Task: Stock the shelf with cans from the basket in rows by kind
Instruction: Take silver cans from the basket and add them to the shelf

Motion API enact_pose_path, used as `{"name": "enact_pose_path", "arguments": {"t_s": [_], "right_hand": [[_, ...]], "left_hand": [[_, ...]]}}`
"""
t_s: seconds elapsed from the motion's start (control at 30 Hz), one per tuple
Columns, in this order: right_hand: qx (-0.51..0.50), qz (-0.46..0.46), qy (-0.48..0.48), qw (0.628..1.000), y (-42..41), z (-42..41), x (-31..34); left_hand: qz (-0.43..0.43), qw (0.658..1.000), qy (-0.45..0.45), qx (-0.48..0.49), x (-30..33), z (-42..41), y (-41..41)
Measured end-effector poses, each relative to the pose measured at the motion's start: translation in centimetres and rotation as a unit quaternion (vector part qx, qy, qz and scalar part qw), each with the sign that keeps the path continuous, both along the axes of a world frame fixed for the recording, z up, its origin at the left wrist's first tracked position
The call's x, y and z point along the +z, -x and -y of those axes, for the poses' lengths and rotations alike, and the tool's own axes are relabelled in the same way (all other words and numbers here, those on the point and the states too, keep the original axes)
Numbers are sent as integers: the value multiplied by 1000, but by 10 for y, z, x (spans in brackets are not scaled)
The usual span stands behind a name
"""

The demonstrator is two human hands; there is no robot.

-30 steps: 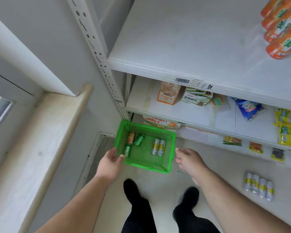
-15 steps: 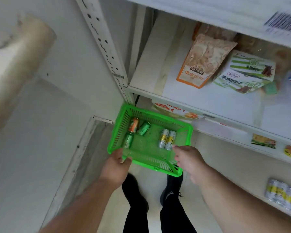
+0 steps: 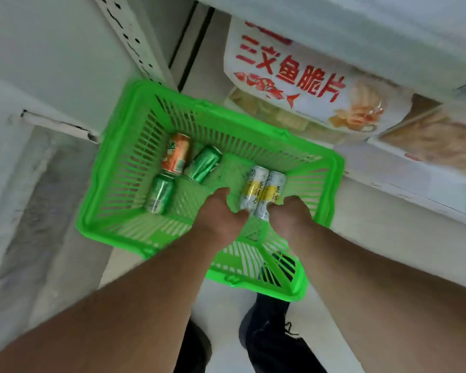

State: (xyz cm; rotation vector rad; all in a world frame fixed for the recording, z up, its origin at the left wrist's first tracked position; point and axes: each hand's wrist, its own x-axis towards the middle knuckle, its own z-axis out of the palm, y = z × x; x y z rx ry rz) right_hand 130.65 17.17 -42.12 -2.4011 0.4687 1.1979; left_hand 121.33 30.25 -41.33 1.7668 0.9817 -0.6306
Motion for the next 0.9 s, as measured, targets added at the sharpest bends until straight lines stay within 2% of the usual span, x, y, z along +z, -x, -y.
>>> {"name": "enact_pose_path", "arguments": {"t_s": [0.23,0.43,0.57,0.73,0.9], "right_hand": [[22,24,60,998,-7,-1,-96],[29,101,76,992,0,-5,-125],[-29,94,49,994,6,-14,-143],[-100,63,30,993,0,-22,-165],[-128,41,-28,991,7,-16,-134]], "left_hand": [[4,999,-27,-42,-97,19,-27],[17,998,-41,-42,-137,14,-37],[23,999,-31,-14,-154,5,-44],[-5,997,-50,-51,-170,-7,-48],[-3,996,-82,-46,-128,-14,-33]]}}
